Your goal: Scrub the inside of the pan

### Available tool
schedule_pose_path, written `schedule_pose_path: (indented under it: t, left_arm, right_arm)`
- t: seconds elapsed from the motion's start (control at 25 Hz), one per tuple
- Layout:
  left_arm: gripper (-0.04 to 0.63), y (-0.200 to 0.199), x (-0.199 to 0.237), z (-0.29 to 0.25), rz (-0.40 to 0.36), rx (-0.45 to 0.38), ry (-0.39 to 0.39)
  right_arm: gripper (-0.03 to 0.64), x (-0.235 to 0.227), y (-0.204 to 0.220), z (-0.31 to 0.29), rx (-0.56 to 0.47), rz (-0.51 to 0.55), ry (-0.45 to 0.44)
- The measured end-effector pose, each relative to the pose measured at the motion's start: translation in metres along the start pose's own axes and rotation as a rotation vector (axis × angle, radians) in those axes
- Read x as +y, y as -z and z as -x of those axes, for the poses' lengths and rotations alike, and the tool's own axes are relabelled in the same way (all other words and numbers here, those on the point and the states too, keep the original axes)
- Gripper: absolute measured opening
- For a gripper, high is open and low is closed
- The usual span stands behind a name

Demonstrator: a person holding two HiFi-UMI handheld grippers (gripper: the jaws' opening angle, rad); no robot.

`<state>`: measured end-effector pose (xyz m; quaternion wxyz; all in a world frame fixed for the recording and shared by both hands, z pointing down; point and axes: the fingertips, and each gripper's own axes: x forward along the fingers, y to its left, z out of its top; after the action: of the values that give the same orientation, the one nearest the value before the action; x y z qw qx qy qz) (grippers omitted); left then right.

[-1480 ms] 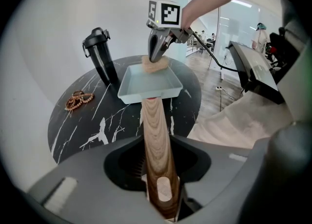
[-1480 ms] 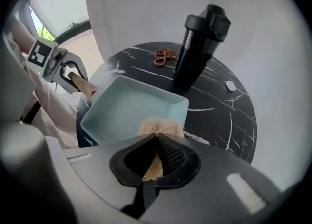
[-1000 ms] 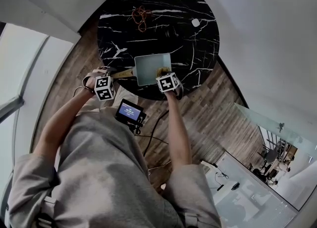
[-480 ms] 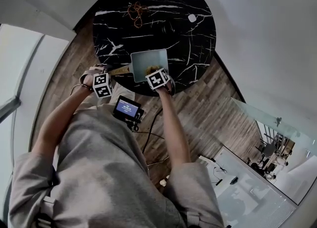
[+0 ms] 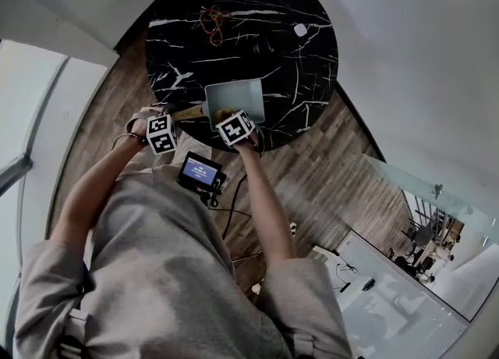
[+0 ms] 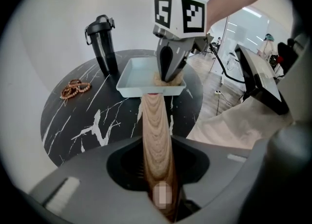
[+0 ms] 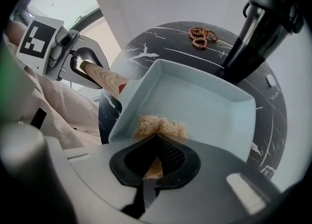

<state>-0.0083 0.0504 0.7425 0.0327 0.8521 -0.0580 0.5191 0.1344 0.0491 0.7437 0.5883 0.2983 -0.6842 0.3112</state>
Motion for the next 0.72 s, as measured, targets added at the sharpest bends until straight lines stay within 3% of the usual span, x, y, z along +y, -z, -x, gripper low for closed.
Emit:
schedule_pose_path:
  t: [0.24,0.48,0.72]
  left_arm:
    - [0.089,-0.005,0.001,0.003,0.033,-0.003,-0.001]
    - [0.084,0.002,0.003,-0.002,0.068,0.034,-0.007]
    - [0.083,0.006,0.007,-0.002,0.068,0.086,-0.019]
  right_arm:
    - [0.02,0.016,-0.008,-0.002,-0.003,0.003,-0.046]
    - [0.018,0.015,-0.009,-0.004,-0.051,-0.085,-0.08]
    - [0.018,0.017,-0.007,-0.004,-0.098,-0.213,-0.21]
